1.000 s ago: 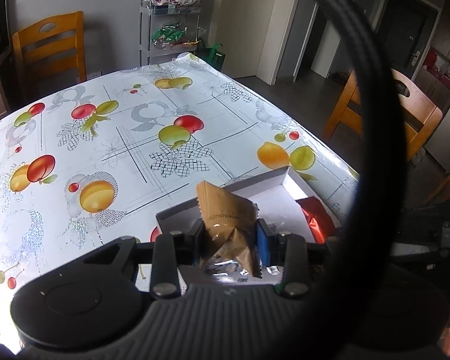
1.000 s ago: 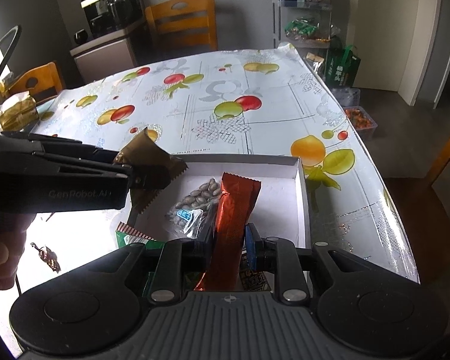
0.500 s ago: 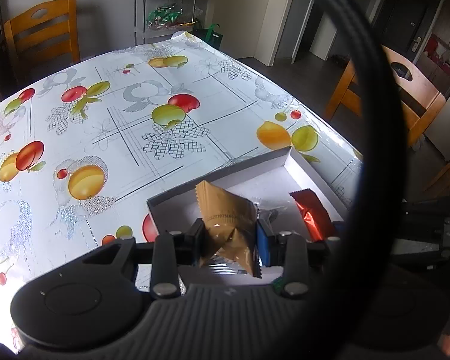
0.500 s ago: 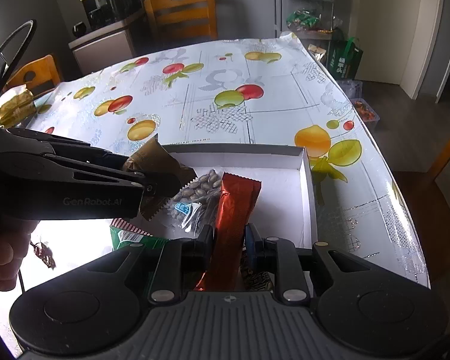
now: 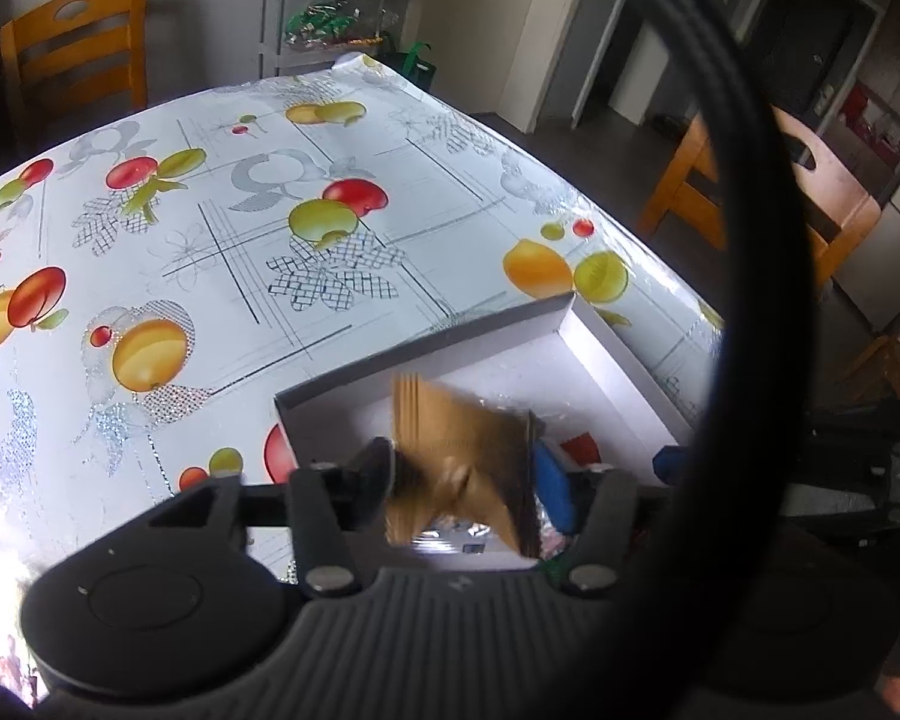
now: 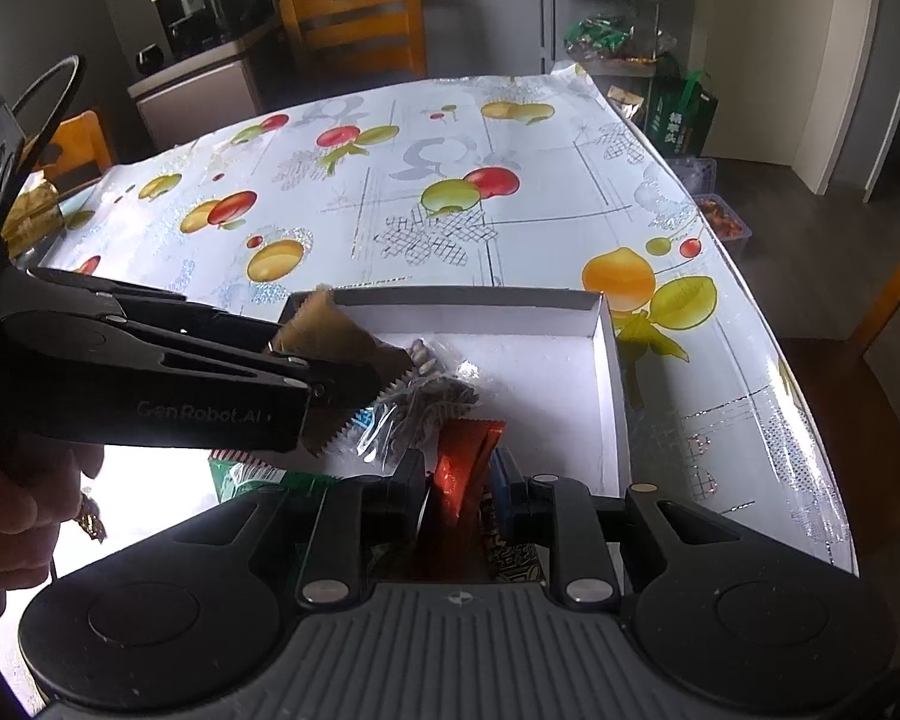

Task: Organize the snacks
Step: 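Lower both snacks into the white box and open both tools, then move both tools back to the clear packet and brown wrapped chocolate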

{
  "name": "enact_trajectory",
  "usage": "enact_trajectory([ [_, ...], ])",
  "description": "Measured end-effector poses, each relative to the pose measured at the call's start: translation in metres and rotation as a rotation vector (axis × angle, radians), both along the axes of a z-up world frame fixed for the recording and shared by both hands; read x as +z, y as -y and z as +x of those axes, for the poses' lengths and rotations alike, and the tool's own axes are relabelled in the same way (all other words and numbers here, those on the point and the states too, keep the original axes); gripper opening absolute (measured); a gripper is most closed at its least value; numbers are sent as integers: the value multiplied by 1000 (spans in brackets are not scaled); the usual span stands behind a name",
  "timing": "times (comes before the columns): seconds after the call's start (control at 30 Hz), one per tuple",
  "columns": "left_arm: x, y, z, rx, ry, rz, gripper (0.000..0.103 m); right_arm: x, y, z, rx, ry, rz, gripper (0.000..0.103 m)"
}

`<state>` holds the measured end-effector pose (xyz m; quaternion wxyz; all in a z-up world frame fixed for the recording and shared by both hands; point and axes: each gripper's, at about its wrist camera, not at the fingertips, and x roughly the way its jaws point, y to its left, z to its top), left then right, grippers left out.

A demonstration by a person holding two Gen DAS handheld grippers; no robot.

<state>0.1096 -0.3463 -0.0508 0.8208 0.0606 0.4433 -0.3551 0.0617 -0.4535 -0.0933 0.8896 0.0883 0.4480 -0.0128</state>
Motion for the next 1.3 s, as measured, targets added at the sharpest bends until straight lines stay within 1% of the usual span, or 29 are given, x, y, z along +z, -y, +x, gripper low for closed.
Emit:
enact_trajectory([
  [0.03,1,0,-1,4,5,-10,67,1,1,-1,-4,2,0,25],
  [0.07,3,-1,-1,5,9,-19,67,2,1,-1,-8,5,0,25],
  [0.43,13,-5,-7,9,42,-19,68,7,1,-4,-20,23,-5,25],
  [0.57,15,-13,-8,29,46,-17,68,10,-4,-4,-11,33,-5,29],
  [0.63,16,-18,-8,41,48,-17,68,12,-6,-3,-7,38,-6,29],
  [0.73,19,-27,-9,62,53,-17,68,15,-11,-3,-4,49,-11,34],
  [0.93,20,-46,-13,100,60,-8,68,21,-20,-1,4,70,-17,37],
  [1.13,21,-71,-18,138,65,1,68,27,-38,0,40,81,-13,40],
  [1.3,23,-96,-19,185,72,11,68,31,-57,3,78,93,-11,40],
])
